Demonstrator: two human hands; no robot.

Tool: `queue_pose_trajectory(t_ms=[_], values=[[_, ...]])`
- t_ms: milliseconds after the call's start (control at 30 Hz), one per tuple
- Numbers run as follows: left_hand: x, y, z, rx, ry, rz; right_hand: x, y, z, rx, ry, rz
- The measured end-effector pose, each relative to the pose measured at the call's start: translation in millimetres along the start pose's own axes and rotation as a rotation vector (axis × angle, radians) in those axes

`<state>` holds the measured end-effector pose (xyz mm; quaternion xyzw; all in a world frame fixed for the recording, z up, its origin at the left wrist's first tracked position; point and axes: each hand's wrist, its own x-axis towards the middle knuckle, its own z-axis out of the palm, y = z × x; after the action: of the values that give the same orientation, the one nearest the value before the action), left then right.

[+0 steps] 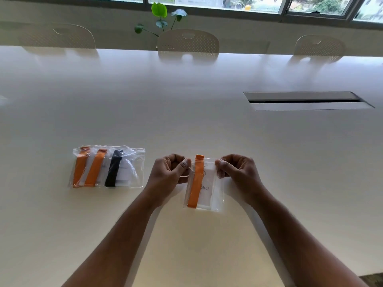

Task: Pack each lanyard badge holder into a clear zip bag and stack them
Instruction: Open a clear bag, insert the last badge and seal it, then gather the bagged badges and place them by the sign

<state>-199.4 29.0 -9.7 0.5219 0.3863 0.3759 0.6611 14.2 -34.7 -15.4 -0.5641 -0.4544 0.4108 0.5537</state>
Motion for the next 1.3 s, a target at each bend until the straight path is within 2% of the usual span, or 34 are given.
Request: queue_pose_trajectory(t_ms=[133, 367, 467, 633, 833, 933, 1100, 1200, 1300], values=[[1, 2, 0, -0.024, -0.008, -0.019, 0, -4, -1, 0.017, -0.028, 0.028], [4, -1, -6, -0.038, -0.171, -0.092, 0, -2, -2, 0.088, -0.033, 0.044], [3, -1, -4, -0.065, -0.146, -0.076, 0, 0, 0, 0.059, -0.097, 0.04], [-3, -4, 2, -0.113, 0.042, 0.012, 2, 5, 1, -0.004, -0.258, 0.081], [-10, -6, 9, 0.04, 0.193, 0.085, 1, 4, 9, 0.136, -0.135, 0.117], [-13, -2, 7, 0.04, 0.271, 0.088, 9, -4, 11, 0.24, -0.111, 0.235], [-32, 7, -22, 0.208, 0.447, 0.229, 21, -16, 31, 0.345, -0.144, 0.375], [-39, 16, -57, 0.352, 0.633, 0.315, 23, -19, 57, 0.366, -0.196, 0.406], [-41, 24, -100, 0.602, 0.88, 0.347, 29, -19, 86, 0.326, -0.231, 0.414]])
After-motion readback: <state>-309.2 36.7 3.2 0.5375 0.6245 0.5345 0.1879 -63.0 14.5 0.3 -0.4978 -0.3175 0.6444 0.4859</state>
